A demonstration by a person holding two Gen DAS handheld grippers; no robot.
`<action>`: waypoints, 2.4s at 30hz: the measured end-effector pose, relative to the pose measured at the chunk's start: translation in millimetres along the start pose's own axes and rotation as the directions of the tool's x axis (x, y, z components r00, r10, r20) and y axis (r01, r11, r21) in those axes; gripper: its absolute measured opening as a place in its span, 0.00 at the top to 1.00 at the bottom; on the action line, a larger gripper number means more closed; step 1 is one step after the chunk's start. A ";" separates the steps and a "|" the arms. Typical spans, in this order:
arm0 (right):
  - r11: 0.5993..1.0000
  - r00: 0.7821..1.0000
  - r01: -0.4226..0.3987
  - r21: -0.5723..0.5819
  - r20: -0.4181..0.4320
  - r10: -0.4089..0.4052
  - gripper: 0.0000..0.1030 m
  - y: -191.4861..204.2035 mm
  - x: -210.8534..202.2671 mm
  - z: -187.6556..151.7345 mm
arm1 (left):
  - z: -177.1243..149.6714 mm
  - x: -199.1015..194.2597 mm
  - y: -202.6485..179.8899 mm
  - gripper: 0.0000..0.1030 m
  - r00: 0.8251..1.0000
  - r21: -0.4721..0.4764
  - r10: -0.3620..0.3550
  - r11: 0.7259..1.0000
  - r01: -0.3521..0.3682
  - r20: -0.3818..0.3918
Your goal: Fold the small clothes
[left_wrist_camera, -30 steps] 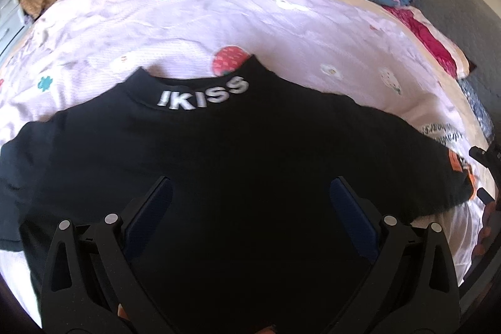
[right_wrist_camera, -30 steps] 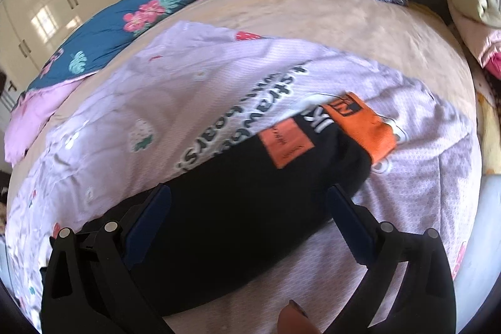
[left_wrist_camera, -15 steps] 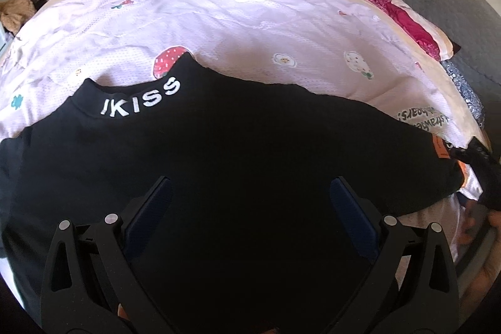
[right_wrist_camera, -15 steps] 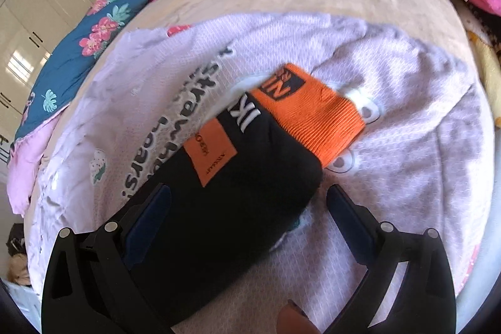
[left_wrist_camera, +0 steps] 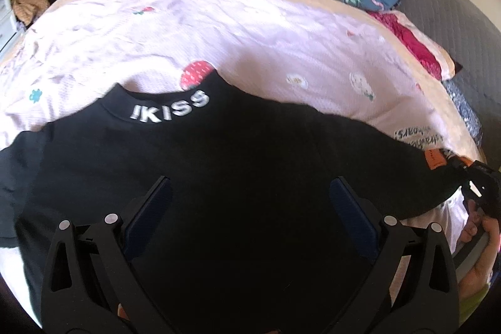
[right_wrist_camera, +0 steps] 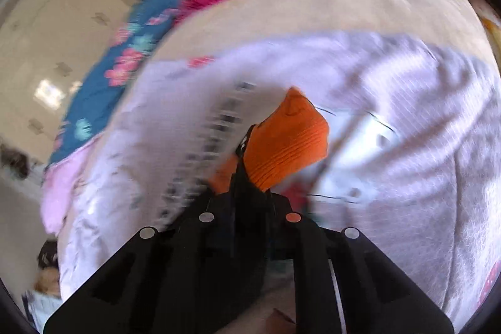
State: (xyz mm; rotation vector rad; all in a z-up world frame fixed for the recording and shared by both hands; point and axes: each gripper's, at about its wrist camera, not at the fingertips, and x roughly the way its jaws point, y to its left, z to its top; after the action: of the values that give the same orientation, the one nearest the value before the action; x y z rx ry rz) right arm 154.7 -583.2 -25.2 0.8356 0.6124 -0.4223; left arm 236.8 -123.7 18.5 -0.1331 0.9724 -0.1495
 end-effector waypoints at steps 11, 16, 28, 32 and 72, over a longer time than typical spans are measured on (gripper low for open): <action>0.891 0.934 -0.354 -0.286 -0.057 0.353 0.89 97.7 -54.3 -29.1 | 15.3 -55.1 46.9 0.09 0.997 -0.094 0.036 0.995 -0.029 0.069; 0.828 0.905 -0.417 -0.376 -0.088 0.416 0.89 128.7 -73.7 -46.3 | 20.3 -74.8 66.4 0.09 0.995 -0.144 0.030 0.989 -0.016 0.096; 0.702 0.841 -0.535 -0.470 -0.216 0.497 0.89 181.1 -92.6 -96.9 | 18.6 -92.7 105.0 0.09 0.991 -0.227 -0.038 0.972 0.067 0.132; 0.656 0.829 -0.554 -0.512 -0.265 0.493 0.89 199.1 -93.8 -124.6 | 14.6 -88.3 119.6 0.09 0.990 -0.268 -0.060 0.959 0.093 0.128; 0.553 0.749 -0.648 -0.523 -0.568 0.341 0.54 227.7 -43.4 -215.2 | -43.6 5.4 148.8 0.52 0.953 -0.396 -0.301 0.879 0.266 -0.028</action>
State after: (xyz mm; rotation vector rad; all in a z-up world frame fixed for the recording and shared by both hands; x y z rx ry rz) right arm 180.1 -270.9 18.3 0.3075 0.8017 0.5499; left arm 213.6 19.4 -36.8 -0.6431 1.0596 -0.2325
